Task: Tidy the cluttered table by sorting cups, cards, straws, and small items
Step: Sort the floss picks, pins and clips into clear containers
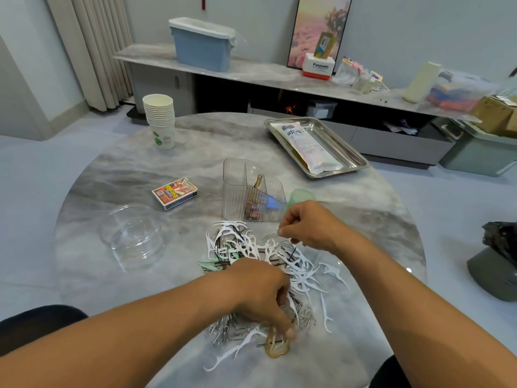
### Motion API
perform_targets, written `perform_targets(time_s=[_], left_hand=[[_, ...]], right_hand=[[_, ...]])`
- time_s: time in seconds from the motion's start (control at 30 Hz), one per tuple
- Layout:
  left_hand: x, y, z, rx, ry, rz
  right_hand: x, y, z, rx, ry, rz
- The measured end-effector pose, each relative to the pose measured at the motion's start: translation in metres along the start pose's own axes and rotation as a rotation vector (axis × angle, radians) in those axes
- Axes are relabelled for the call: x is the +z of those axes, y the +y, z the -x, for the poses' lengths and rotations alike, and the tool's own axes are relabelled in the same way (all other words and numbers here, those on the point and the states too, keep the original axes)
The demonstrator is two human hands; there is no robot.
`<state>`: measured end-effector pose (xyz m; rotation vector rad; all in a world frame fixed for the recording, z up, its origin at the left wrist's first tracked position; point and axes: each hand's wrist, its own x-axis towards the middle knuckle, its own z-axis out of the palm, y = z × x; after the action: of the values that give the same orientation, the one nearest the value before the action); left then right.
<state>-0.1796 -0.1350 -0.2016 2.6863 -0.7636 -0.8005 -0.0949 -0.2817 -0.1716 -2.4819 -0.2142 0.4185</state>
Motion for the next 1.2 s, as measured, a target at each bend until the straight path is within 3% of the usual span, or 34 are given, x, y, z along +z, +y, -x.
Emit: perform_targets(time_s=[0.17,0.37,0.57,0.8,0.97,1.03,1.2], left_hand=[[0.009,0.007,-0.008,0.007,0.068,-0.102],[-0.001,-0.007,-0.011,-0.070,0.112,-0.011],[-0.018,-0.018,-0.008,-0.105,0.099,0.461],[-0.060,-0.046,-0.001,-0.216,0.395,1.003],[-0.065,-0.059,-0.001,-0.248,0.553,1.129],[-0.068,-0.061,0.001,-0.238,0.586,1.160],[-0.067,-0.081,0.010,-0.411,0.536,0.735]], right_hand=[[-0.006,0.009,0.002,0.034,0.039,-0.051],[-0.006,0.012,0.000,0.060,0.001,-0.024],[-0.010,0.007,0.001,0.100,-0.087,-0.121],[-0.015,-0.004,0.000,0.089,-0.292,-0.476],[-0.018,-0.017,-0.002,0.010,-0.232,-0.709],[-0.017,-0.024,-0.005,-0.011,-0.120,-0.762],[-0.017,-0.028,-0.022,-0.040,0.288,-0.903]])
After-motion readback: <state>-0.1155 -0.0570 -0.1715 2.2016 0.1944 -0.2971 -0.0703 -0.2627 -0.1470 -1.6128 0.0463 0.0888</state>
